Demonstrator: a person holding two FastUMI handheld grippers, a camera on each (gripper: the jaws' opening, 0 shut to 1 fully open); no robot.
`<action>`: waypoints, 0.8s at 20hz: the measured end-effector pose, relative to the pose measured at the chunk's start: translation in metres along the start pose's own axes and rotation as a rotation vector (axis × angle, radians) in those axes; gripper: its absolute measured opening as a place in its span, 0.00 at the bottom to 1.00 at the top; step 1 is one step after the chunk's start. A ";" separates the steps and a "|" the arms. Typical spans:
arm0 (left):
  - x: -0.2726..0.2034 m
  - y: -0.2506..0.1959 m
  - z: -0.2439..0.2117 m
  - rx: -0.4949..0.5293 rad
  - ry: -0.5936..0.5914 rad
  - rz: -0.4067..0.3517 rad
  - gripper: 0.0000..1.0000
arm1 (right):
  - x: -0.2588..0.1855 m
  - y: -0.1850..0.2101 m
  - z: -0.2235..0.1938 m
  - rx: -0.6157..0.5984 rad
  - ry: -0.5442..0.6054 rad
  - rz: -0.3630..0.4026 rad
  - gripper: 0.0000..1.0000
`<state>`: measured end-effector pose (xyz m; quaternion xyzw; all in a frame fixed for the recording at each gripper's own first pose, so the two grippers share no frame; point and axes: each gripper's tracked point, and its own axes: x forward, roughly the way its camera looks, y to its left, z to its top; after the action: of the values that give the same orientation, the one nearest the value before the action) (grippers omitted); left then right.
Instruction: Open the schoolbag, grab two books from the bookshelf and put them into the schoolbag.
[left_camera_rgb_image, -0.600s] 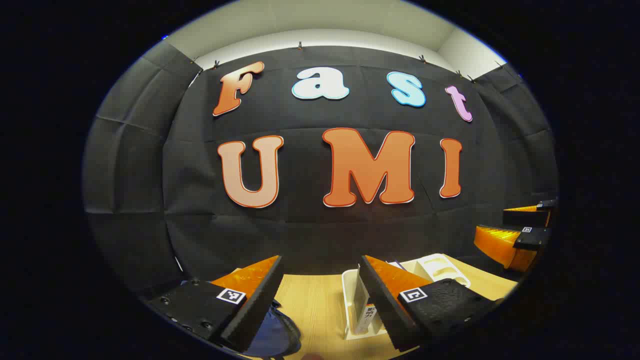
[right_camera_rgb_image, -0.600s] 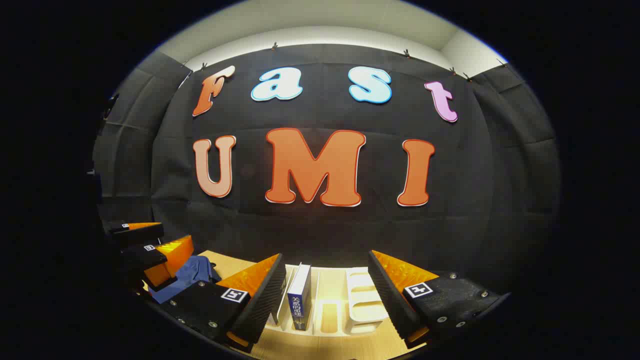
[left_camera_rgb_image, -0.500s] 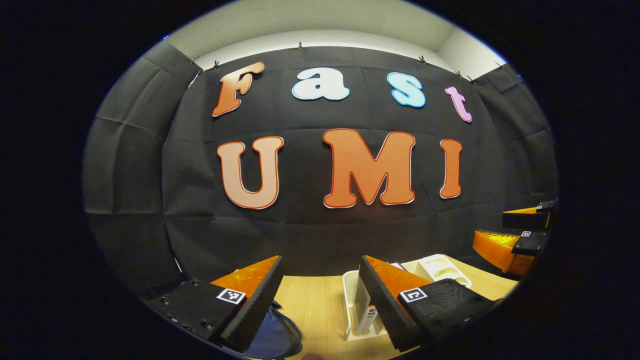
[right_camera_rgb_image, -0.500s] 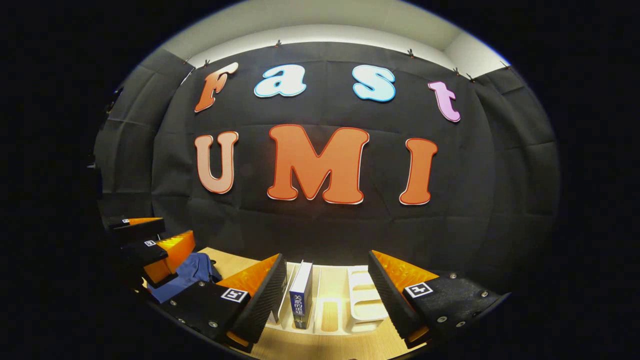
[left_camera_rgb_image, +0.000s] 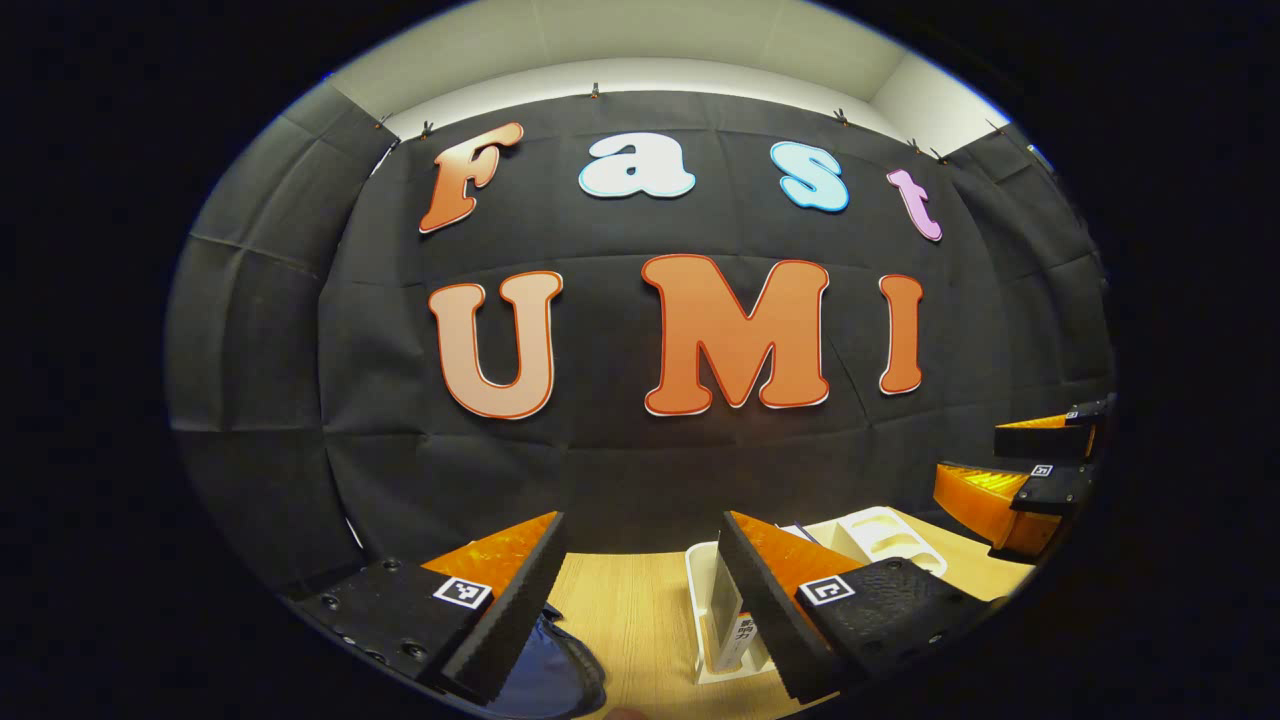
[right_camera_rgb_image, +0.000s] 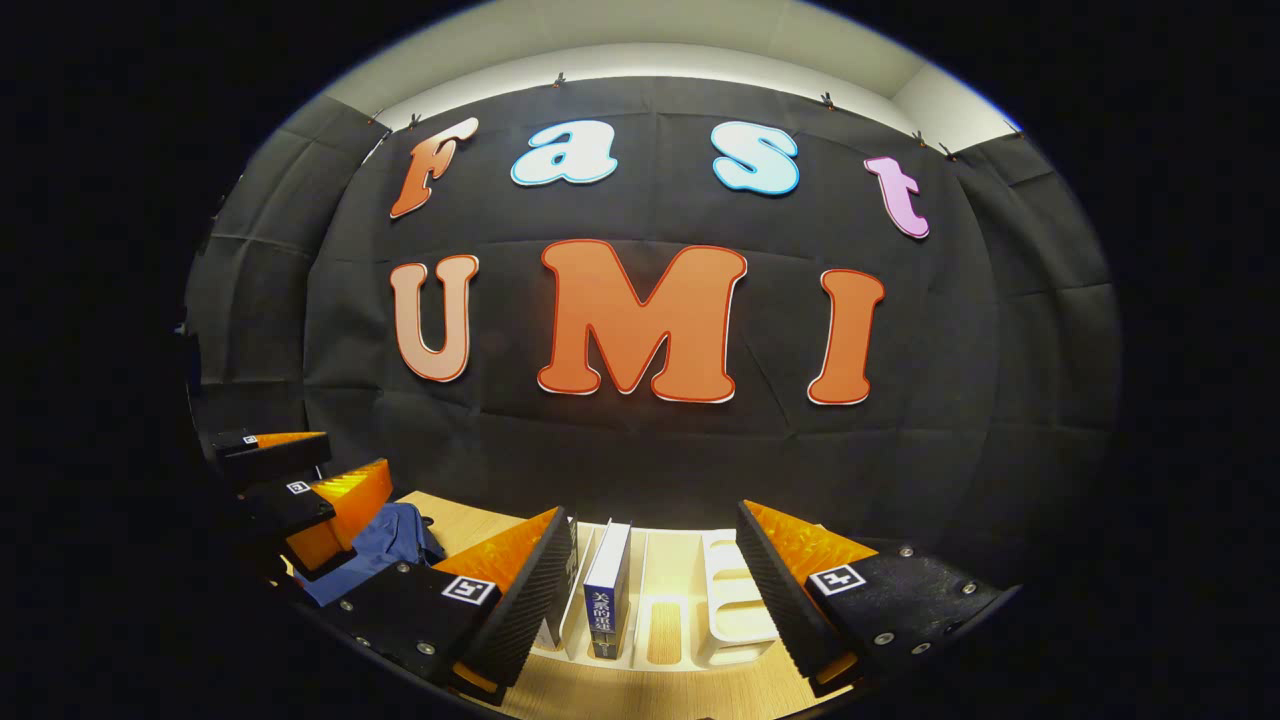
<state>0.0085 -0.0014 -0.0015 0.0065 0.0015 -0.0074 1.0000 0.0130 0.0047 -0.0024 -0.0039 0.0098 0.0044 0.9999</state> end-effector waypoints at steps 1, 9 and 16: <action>0.001 0.000 0.001 0.005 -0.001 0.001 0.95 | 0.000 0.000 0.001 -0.002 -0.002 -0.002 0.98; 0.000 -0.007 0.001 0.015 0.010 -0.015 0.96 | -0.001 -0.007 0.000 0.001 -0.002 -0.009 0.98; 0.001 -0.006 -0.002 0.012 0.019 -0.003 0.99 | -0.002 -0.005 -0.005 0.009 0.008 0.001 0.98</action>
<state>0.0092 -0.0075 -0.0035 0.0126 0.0110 -0.0088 0.9998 0.0110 -0.0005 -0.0069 0.0005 0.0141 0.0049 0.9999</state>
